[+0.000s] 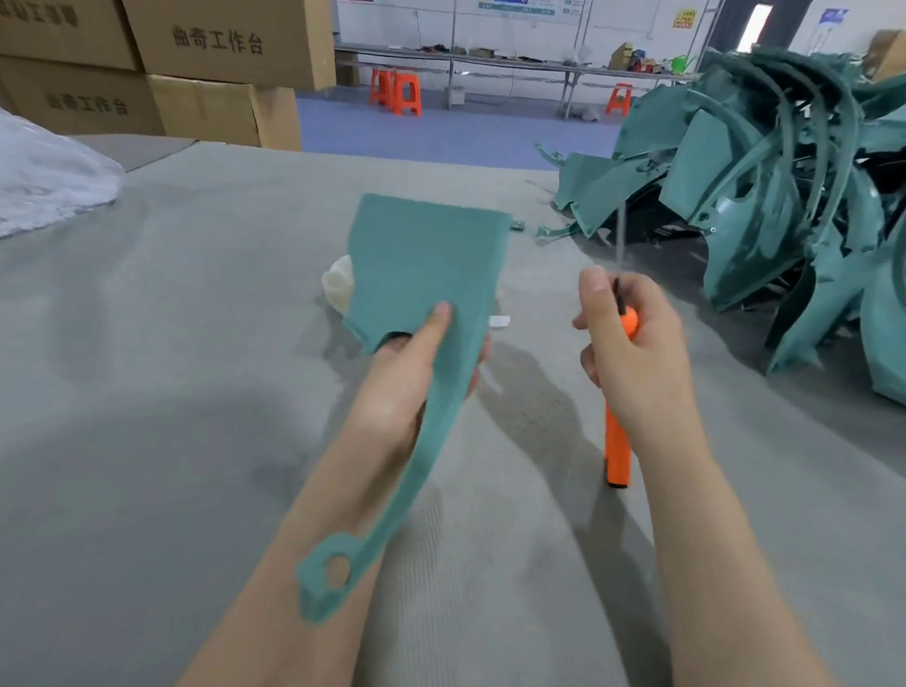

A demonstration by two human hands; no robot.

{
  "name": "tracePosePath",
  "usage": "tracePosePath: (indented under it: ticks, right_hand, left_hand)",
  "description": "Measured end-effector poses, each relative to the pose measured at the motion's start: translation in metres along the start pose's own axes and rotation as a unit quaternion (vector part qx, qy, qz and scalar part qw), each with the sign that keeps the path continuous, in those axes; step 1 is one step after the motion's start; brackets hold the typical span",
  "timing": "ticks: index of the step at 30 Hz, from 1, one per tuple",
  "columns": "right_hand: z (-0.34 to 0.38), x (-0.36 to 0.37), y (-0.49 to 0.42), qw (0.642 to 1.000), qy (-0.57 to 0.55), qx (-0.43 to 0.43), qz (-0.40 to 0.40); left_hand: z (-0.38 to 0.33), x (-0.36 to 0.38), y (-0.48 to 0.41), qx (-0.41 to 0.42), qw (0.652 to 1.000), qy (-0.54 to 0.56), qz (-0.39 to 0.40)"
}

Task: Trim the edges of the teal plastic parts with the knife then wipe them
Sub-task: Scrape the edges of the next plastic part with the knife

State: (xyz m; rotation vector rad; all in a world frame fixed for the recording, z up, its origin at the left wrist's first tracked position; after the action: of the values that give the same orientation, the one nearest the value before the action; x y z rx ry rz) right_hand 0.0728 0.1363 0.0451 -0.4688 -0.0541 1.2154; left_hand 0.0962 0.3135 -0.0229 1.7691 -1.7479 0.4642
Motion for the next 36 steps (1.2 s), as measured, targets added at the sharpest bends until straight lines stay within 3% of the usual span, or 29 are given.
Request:
tracePosePath:
  ticks: [3,6,9,13,27,36]
  right_hand:
    - [0.005,0.020,0.010,0.994,0.071,-0.043,0.077]
    - [0.009,0.057,0.028,0.957,0.208,-0.106,0.171]
    - [0.009,0.084,0.043,0.938,0.229,-0.127,0.228]
    - [0.011,0.085,0.044,0.940,0.211,-0.135,0.231]
    - [0.005,0.057,0.024,0.962,0.224,-0.106,0.113]
    - [0.013,0.087,0.047,0.935,0.210,-0.156,0.238]
  left_hand:
    - [-0.011,-0.016,-0.004,0.026,0.997,0.055,-0.045]
    - [-0.015,-0.028,-0.005,0.034,0.994,0.076,-0.075]
    - [-0.015,-0.025,-0.006,0.024,0.992,0.124,-0.027]
    - [-0.010,-0.017,-0.004,-0.019,0.976,0.216,0.010]
    - [-0.002,0.005,0.004,-0.040,0.984,0.171,0.034]
    - [-0.005,-0.019,-0.003,-0.045,0.973,0.226,-0.016]
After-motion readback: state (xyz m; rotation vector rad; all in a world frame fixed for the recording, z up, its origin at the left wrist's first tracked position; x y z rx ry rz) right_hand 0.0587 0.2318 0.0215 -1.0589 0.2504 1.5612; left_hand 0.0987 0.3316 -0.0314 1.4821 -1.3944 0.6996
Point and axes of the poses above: each hand's wrist, its own y-axis away from the middle knuckle, its own x-axis out of the palm, z = x × y, the point moved 10 cm from there along -y, towards the middle knuckle, and after that the axes turned 3 degrees about y, right-handed, at the moved point
